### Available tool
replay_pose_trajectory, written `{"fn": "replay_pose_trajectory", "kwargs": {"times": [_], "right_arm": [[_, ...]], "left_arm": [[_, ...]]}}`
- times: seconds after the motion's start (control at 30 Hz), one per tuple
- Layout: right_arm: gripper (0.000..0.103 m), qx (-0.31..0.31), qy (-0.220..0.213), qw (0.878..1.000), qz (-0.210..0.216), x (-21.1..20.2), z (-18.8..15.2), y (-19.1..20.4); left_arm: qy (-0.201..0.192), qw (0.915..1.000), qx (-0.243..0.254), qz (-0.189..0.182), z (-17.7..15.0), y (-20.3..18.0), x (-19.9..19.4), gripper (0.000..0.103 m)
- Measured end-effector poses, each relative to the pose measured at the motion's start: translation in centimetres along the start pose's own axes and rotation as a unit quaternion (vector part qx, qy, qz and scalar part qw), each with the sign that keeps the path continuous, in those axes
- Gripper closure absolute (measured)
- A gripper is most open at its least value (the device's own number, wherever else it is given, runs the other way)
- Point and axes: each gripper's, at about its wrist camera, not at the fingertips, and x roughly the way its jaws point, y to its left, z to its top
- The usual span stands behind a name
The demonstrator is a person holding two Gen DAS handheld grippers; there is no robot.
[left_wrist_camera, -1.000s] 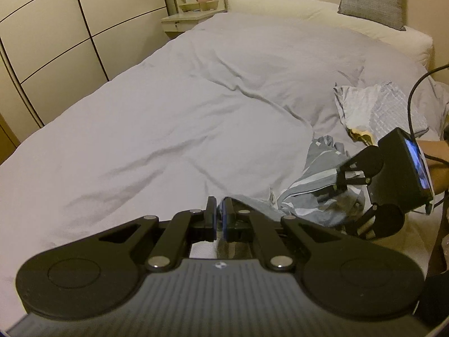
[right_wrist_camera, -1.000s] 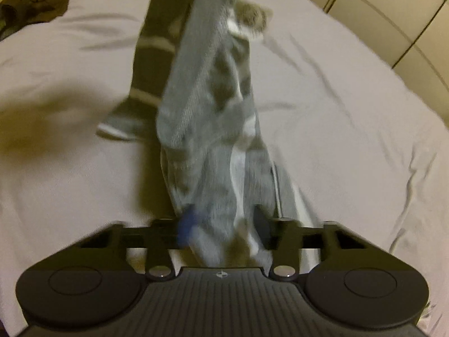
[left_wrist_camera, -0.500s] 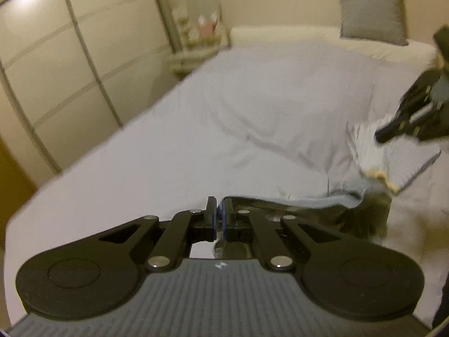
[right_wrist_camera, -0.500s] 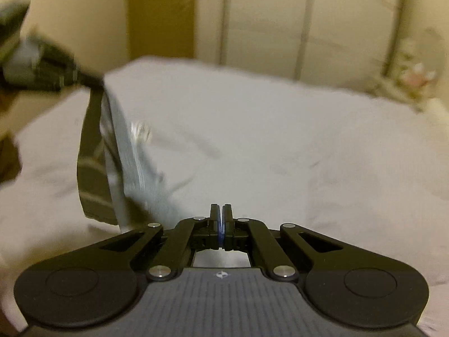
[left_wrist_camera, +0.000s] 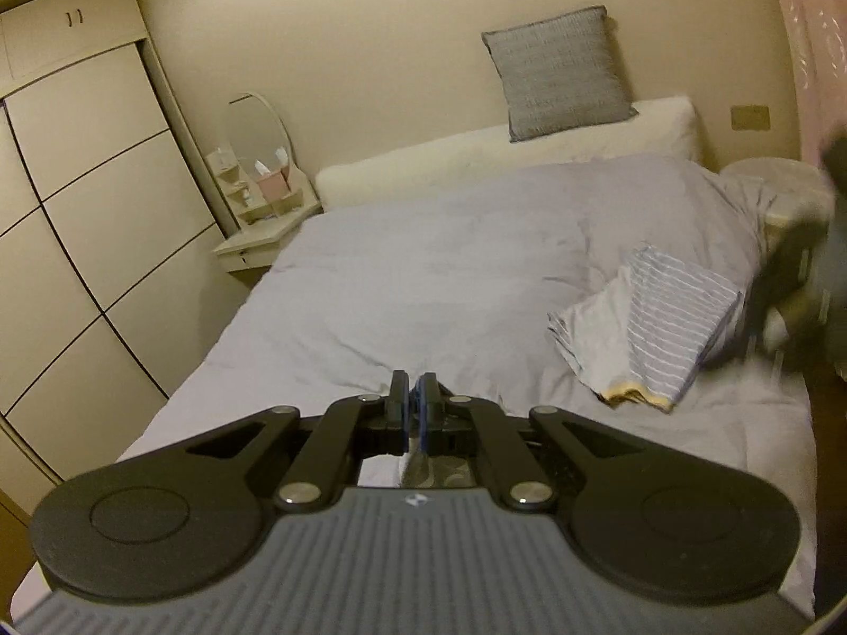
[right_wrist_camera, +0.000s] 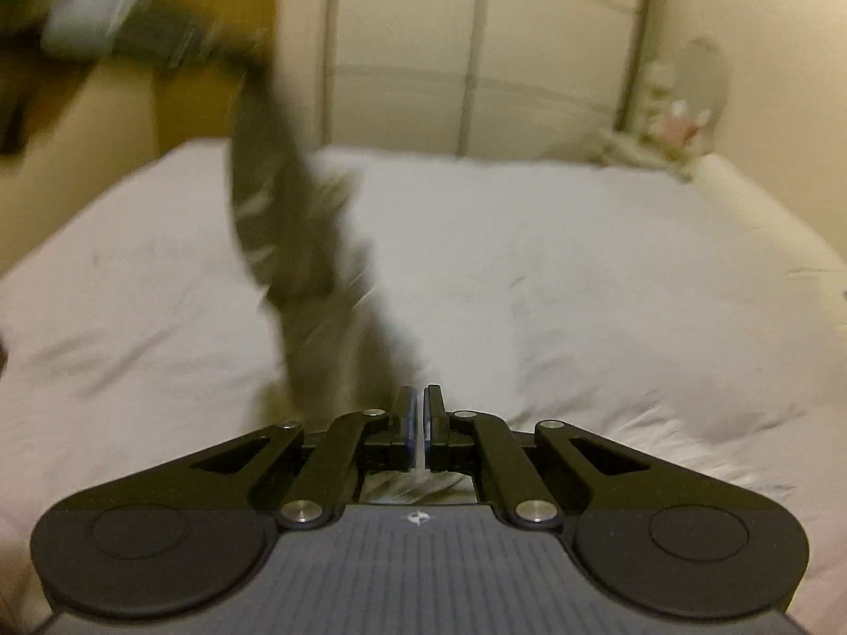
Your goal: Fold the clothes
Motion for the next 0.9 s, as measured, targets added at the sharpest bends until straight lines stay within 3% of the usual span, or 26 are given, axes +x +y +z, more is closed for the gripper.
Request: {"fn": "replay_pose_trajectory", "kwargs": {"times": [0.03, 0.1, 0.27, 0.33, 0.4, 0.47, 0.5, 0.53, 0.6, 0.7, 0.8, 0.9], "right_arm": [[0.079, -0.009, 0.008, 1.000, 0.004, 2.1, -0.4, 1.2], [0.064, -0.026, 0.026, 0.999, 0.015, 6.2, -1.2, 3.1], [0.061, -0.070, 0.046, 0.996, 0.031, 13.6, -3.0, 5.5], [0.048, -0.091, 0.041, 0.994, 0.036, 15.7, -2.9, 5.8], [0.048, -0.113, 0.034, 0.992, 0.041, 17.6, -2.6, 5.9], [0.055, -0.123, 0.038, 0.990, 0.048, 19.1, -2.1, 5.5], [0.084, -0.124, 0.041, 0.990, 0.051, 19.7, -1.9, 5.2], [0.103, -0.119, 0.044, 0.991, 0.050, 19.9, -1.5, 4.7], [0.103, -0.108, 0.048, 0.992, 0.048, 20.0, -0.7, 3.6], [0.103, -0.060, 0.036, 0.997, 0.032, 16.8, 0.6, 0.6], [0.103, 0.006, 0.016, 1.000, 0.007, 11.2, 2.2, -3.4], [0.103, 0.043, -0.009, 0.998, -0.039, 4.1, 3.4, -6.4]], "left_arm": [[0.002, 1.0000, -0.001, -0.001, -0.1, -0.1, 0.1, 0.102], [0.007, 1.0000, -0.005, 0.001, -0.1, -0.2, 0.5, 0.102], [0.021, 0.9994, -0.026, 0.014, 0.0, -0.7, 0.8, 0.102], [0.026, 0.9989, -0.033, 0.019, 0.0, -0.6, 0.8, 0.102], [0.031, 0.9986, -0.036, 0.024, -0.1, -0.4, 0.8, 0.102], [0.034, 0.9983, -0.038, 0.029, -0.3, -0.1, 0.8, 0.102], [0.036, 0.9982, -0.038, 0.031, -0.5, 0.1, 0.9, 0.102], [0.039, 0.9980, -0.037, 0.033, -0.7, 0.2, 1.0, 0.102], [0.044, 0.9978, -0.033, 0.038, -1.1, 0.5, 1.1, 0.102], [0.047, 0.9979, -0.025, 0.039, -1.6, 1.2, 1.5, 0.102], [0.039, 0.9987, -0.011, 0.030, -1.5, 1.8, 2.1, 0.102], [0.001, 0.9999, 0.010, 0.010, 0.5, 1.5, 1.7, 0.102]]}}
